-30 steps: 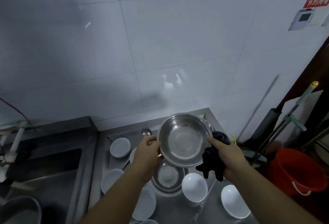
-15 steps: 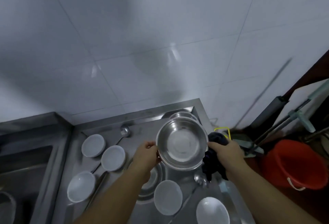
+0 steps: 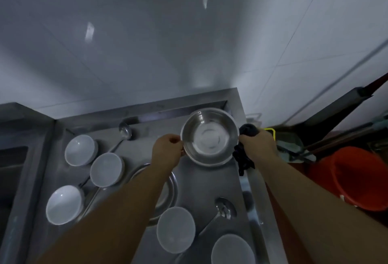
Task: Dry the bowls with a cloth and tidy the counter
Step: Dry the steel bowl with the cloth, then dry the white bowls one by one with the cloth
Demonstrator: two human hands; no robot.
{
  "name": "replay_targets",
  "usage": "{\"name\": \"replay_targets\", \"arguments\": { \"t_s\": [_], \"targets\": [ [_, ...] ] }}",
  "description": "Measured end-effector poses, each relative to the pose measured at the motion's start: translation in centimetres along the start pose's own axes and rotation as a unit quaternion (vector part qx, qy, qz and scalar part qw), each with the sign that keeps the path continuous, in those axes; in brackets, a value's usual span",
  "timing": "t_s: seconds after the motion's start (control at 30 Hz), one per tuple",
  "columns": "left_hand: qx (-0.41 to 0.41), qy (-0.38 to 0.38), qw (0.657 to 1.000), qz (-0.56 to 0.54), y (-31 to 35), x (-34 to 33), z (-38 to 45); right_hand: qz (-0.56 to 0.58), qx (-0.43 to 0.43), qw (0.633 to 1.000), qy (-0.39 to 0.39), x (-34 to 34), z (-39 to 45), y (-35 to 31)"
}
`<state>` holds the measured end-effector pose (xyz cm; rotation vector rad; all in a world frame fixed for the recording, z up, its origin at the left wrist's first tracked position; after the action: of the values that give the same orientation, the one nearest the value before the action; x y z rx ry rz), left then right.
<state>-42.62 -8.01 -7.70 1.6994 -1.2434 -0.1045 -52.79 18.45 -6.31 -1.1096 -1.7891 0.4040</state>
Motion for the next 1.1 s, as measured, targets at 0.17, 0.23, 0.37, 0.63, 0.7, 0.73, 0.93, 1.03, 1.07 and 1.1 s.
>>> {"name": "replay_targets", "arguments": {
  "t_s": [0.17, 0.23, 0.37, 0.63, 0.7, 0.73, 0.93, 1.03, 1.07, 1.1],
  "targets": [
    [-0.027, 0.025, 0.997, 0.068, -0.5, -1.7, 3.1, -0.047, 0.025, 0.998, 0.016, -2.1, 3.2, -0.4],
    [-0.034, 0.029, 0.995, 0.089, -0.8, -2.2, 4.0, -0.061, 0.034, 0.997, 0.015, -2.8, 3.9, -0.2],
    [-0.052, 0.041, 0.989, 0.132, -1.4, -2.8, 4.8, -0.078, 0.043, 0.996, 0.006, -3.9, 5.0, 0.6],
    [-0.070, 0.052, 0.982, 0.167, -1.5, -3.3, 5.1, -0.070, 0.051, 0.996, 0.014, -4.7, 5.1, 1.6],
    [-0.072, 0.046, 0.981, 0.174, -1.5, -2.9, 4.9, -0.077, 0.055, 0.995, 0.032, -4.1, 4.5, 1.8],
    [-0.071, 0.042, 0.981, 0.175, -1.6, -2.5, 4.6, -0.083, 0.058, 0.994, 0.039, -3.7, 4.1, 1.9],
    [-0.095, -0.013, 0.967, 0.234, -2.8, 0.2, 0.7, -0.060, 0.065, 0.996, 0.030, -2.4, -0.4, 2.9],
    [-0.072, -0.068, 0.963, 0.252, -4.8, 2.1, -1.3, -0.046, 0.075, 0.996, 0.015, -2.4, -3.5, 3.0],
    [-0.068, -0.081, 0.958, 0.267, -5.6, 2.7, -2.0, -0.041, 0.076, 0.996, 0.005, -2.6, -4.5, 3.1],
    [-0.068, -0.092, 0.951, 0.288, -6.3, 3.3, -2.7, -0.037, 0.075, 0.996, -0.007, -2.8, -5.5, 3.3]
  ]
}}
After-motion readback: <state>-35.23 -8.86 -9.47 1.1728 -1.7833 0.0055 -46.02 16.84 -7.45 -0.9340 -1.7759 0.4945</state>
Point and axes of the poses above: each hand's wrist, its own z-axis towards the middle knuckle, its own x-axis out of the back of the hand, y = z × x, the point moved 3 cm from there along z, towards the middle knuckle, and after that the axes turned 4 degrees about y, right-handed, at the moved point
